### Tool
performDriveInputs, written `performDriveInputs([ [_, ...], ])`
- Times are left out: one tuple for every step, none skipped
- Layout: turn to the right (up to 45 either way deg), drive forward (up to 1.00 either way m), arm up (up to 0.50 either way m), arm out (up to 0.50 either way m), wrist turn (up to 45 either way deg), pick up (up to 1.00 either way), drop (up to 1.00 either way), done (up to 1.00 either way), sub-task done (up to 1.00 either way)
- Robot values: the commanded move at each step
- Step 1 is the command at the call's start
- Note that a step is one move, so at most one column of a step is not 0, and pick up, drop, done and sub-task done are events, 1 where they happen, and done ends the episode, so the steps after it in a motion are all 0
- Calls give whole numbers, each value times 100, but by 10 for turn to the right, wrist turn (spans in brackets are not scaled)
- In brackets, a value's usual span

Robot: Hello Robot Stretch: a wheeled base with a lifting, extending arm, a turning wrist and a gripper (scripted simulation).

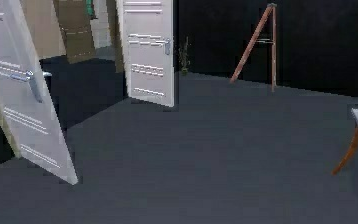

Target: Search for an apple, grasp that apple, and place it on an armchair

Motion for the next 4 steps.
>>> performDriveInputs([
  [270, 0, 0, 0, 0, 0, 0, 0, 0],
  [0, 100, 0, 0, 0, 0, 0, 0, 0],
  [0, 85, 0, 0, 0, 0, 0, 0, 0],
  [210, 0, 0, 0, 0, 0, 0, 0, 0],
])
